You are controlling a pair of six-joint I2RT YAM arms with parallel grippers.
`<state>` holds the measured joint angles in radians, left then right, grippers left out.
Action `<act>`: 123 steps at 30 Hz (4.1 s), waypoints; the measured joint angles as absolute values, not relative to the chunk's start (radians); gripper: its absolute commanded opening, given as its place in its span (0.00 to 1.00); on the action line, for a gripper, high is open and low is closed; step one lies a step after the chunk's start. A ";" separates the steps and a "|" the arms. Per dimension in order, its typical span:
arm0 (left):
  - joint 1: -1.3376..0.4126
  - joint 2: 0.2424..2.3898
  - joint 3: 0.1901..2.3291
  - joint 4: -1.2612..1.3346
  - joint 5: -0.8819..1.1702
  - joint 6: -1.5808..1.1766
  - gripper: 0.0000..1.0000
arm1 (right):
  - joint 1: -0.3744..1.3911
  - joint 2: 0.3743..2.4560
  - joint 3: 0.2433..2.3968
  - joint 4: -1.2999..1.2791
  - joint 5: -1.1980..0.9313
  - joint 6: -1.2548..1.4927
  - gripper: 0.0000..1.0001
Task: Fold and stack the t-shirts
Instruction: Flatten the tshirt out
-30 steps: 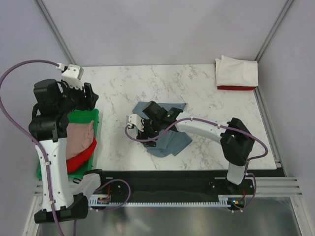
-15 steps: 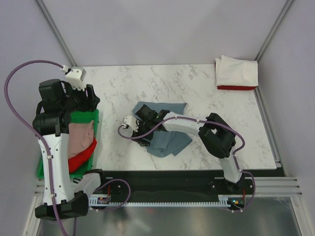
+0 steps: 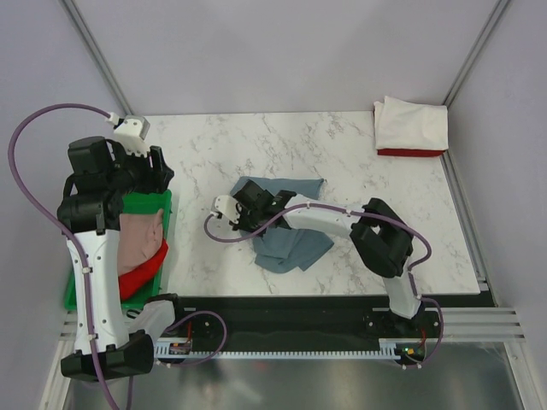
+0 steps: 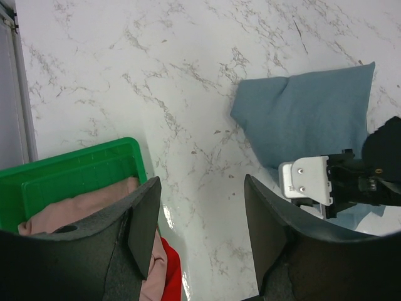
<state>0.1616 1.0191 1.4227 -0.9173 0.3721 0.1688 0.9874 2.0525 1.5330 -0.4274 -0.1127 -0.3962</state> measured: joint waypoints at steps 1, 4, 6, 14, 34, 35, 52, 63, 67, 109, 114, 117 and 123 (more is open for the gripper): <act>0.162 1.020 1.423 -0.917 0.372 0.169 0.63 | 0.989 2.028 1.529 -0.430 -0.101 -0.402 0.00; 0.162 1.021 1.423 -0.916 0.372 0.169 0.63 | 0.989 1.948 1.528 -0.441 -0.076 -0.416 0.00; 0.162 1.021 1.423 -0.914 0.372 0.169 0.63 | 0.989 1.882 1.528 -0.456 -0.064 -0.434 0.00; 0.162 1.080 1.418 -0.900 0.427 0.169 0.57 | 0.967 1.651 1.697 -0.564 0.035 -0.582 0.00; -0.420 1.483 1.090 -0.784 0.447 0.223 0.56 | 0.289 1.670 1.743 -0.628 0.106 -0.604 0.00; -0.437 1.516 1.090 -0.771 0.447 0.221 0.55 | 0.287 1.671 1.727 -0.636 0.102 -0.601 0.00; -0.620 1.886 1.338 -0.715 0.554 0.196 0.52 | 0.269 1.633 1.673 -0.636 0.082 -0.564 0.00; -0.681 2.010 1.423 -0.756 0.577 0.196 0.02 | 0.251 1.631 1.663 -0.636 0.073 -0.538 0.00; -0.654 1.966 1.431 -0.791 0.562 0.200 0.02 | 0.250 1.631 1.675 -0.642 0.049 -0.519 0.00; -0.432 1.621 1.288 -0.883 0.188 0.518 0.40 | 0.115 1.560 1.526 -0.667 -0.063 -0.423 0.00; -0.361 1.789 1.364 -0.830 0.146 0.506 0.41 | 0.100 1.603 1.558 -0.660 -0.064 -0.419 0.00; -0.329 1.859 1.411 -0.811 0.136 0.493 0.40 | 0.096 1.630 1.577 -0.657 -0.066 -0.414 0.00; -0.316 1.948 1.466 -0.809 0.153 0.482 0.38 | 0.095 1.699 1.629 -0.654 -0.072 -0.414 0.00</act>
<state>-0.3157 1.9484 1.4662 -0.8093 0.1528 0.4824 0.0952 1.6985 1.6287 -0.6540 -0.0719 -0.4137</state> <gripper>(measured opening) 0.389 0.010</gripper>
